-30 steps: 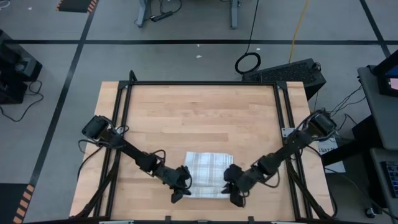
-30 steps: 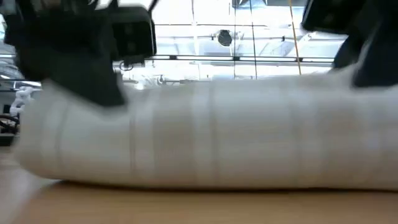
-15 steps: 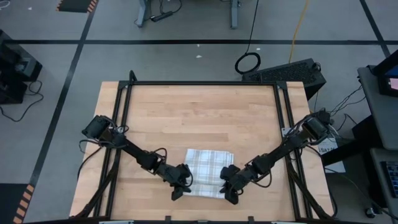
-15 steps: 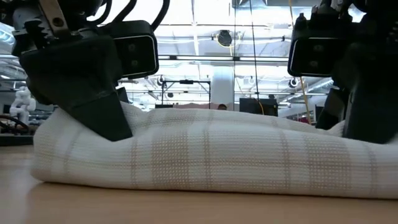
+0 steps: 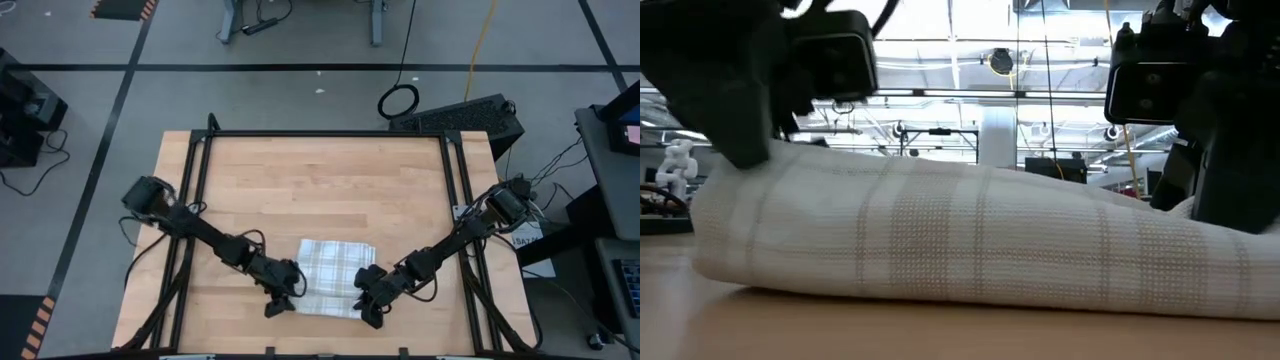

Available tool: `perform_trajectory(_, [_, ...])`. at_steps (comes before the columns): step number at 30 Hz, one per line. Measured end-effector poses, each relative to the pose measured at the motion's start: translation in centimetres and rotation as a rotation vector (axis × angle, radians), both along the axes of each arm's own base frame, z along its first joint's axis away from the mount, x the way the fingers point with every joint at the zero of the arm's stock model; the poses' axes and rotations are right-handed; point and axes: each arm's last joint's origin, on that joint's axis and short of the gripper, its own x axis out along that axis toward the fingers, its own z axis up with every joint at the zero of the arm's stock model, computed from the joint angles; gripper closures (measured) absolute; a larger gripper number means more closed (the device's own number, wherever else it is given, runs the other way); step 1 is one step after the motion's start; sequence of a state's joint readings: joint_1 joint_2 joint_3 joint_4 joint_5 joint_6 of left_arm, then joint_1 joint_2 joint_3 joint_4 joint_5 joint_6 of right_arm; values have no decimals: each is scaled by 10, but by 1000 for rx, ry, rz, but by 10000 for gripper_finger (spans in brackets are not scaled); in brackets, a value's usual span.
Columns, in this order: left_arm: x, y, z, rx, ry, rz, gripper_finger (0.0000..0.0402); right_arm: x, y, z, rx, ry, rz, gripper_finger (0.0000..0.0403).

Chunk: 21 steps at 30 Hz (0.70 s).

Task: Roll towel
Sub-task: Roll the white towel

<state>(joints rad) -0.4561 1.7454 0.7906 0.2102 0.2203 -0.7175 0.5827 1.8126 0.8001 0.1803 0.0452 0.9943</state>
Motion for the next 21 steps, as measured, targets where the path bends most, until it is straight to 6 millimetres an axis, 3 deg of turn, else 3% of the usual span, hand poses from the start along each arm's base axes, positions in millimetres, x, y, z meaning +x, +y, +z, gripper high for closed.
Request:
perform_trajectory(3, [-15,13,23,104,35,20,165,0,0,0,3,4,-7,387])
perform_trajectory(5, [-24,17,42,181,-34,39,164,0,0,0,5,6,-10,387])
perform_trajectory(8, [-36,-3,69,287,-281,33,164,0,0,0,11,9,-19,387])
perform_trajectory(11, [-46,-36,79,392,-517,-10,164,0,0,0,20,14,-32,387])
perform_trajectory(16, [-54,-82,54,610,-732,-64,164,0,0,-1,26,19,-43,387])
perform_trajectory(21, [-44,-106,8,751,-711,-136,164,0,0,-1,34,23,-54,387])
